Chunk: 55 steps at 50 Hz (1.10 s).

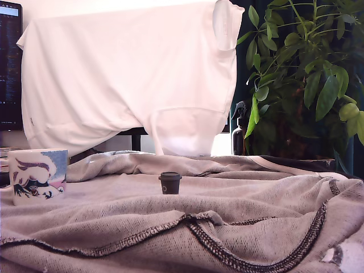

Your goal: Pick the grey coffee capsule and place it inside the blue coffee cup

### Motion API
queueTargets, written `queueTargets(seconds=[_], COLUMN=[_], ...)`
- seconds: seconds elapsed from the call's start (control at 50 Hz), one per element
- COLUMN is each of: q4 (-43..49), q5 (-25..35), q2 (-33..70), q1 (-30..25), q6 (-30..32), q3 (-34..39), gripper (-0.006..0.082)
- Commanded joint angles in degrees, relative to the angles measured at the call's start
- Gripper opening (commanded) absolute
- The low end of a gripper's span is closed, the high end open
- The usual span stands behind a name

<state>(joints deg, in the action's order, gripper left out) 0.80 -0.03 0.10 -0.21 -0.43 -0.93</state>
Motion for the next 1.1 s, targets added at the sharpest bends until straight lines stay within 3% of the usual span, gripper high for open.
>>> queueTargets(seconds=[0.0, 0.46, 0.66, 1.08], q4=[-1.64, -2.93, -7.67, -19.3], q5=[5.73, 6.67, 7.56, 20.06], q2=[-0.81, -0.81, -0.81, 0.15], q1=[-0.31, -0.31, -0.31, -4.02], q6=[-4.5, -5.66, -10.75, -23.78], q3=[2.4, 2.4, 2.4, 2.4], gripper=[-0.0021, -0.0021, -0.0021, -0.0021])
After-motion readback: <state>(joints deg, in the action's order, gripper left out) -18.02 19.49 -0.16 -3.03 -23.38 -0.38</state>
